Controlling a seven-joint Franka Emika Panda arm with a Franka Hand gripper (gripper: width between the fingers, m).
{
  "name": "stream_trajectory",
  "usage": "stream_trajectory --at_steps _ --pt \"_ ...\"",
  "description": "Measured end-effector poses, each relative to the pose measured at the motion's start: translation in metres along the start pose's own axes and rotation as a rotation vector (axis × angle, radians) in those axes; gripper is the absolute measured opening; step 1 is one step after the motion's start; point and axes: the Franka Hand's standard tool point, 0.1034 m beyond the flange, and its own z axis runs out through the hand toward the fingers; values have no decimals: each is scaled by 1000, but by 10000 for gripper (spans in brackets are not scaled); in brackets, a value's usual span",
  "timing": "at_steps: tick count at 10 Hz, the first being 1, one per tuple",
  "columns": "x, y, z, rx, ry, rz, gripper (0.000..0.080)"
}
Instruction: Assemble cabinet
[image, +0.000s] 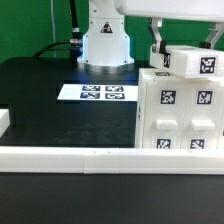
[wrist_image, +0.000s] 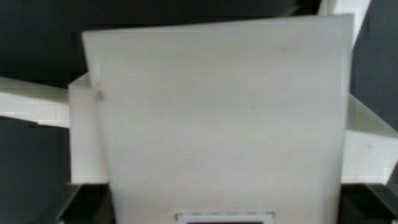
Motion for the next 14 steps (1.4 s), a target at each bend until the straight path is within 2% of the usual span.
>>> stream_trajectory --at_steps 5,11,14 --pt "0 -3 0 10 -2 304 561" --pt "0 -14 -1 14 -1 847 561" --pt "2 -19 -3 25 -3 1105 561"
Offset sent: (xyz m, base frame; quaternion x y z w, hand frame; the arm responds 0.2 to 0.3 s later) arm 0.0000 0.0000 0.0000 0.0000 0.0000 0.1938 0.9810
